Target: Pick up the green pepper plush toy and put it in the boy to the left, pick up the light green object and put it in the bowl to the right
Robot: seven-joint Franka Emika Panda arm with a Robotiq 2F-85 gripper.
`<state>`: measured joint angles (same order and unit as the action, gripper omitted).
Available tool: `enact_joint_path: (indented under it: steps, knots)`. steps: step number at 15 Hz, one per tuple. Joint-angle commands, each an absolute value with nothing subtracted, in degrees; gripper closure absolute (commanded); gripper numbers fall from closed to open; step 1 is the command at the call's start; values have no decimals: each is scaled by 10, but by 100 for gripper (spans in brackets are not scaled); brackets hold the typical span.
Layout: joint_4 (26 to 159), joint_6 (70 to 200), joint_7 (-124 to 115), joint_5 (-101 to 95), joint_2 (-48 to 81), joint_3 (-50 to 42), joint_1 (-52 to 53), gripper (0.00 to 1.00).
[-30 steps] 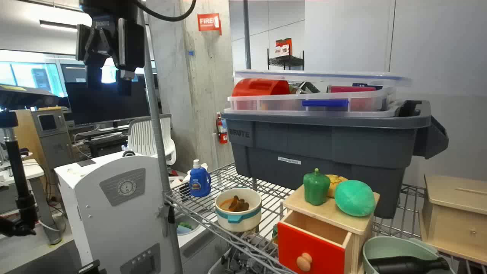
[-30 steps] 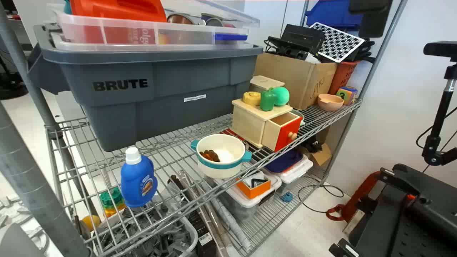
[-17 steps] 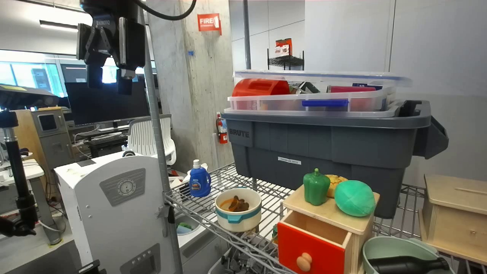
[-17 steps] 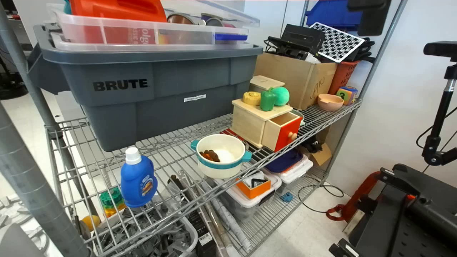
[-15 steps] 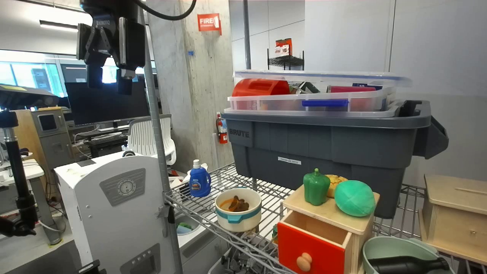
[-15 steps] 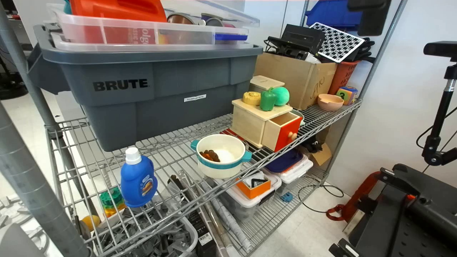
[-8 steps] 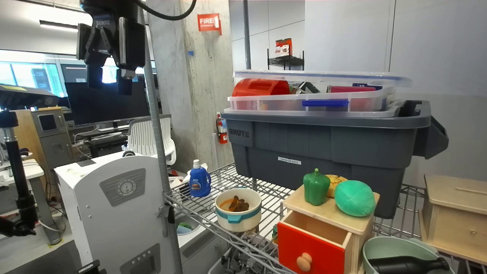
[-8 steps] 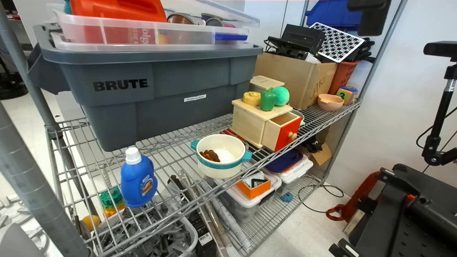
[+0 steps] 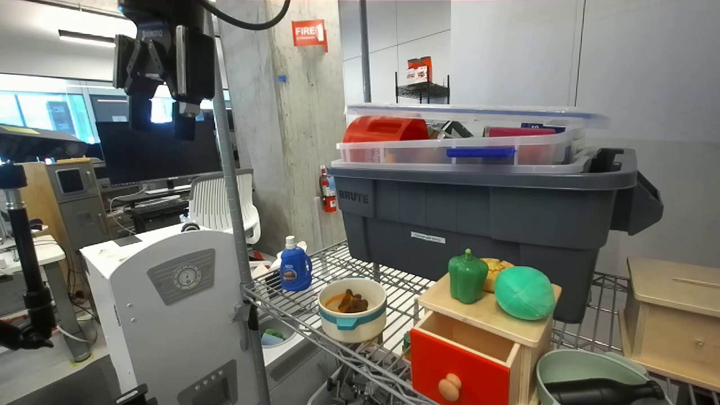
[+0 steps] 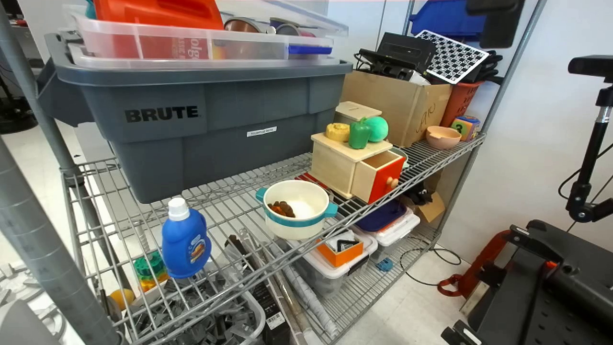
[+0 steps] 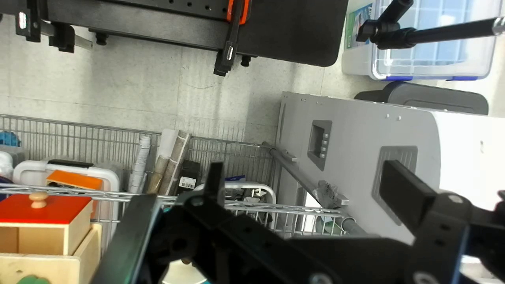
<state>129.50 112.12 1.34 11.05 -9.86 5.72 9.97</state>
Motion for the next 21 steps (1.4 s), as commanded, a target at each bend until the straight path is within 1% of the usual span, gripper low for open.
enact_joint_path:
  steps: [1, 7, 13, 15, 21]
  knots:
    - [1294, 1118, 13, 109, -98, 63, 92, 0]
    - [1292, 1121, -36, 63, -101, 66, 79, 0]
    - [1293, 1123, -174, -68, -105, 69, 52, 0]
    - [1288, 1118, -187, -84, -99, 67, 49, 0]
    - [1273, 1162, -1, 50, -72, 55, 73, 0]
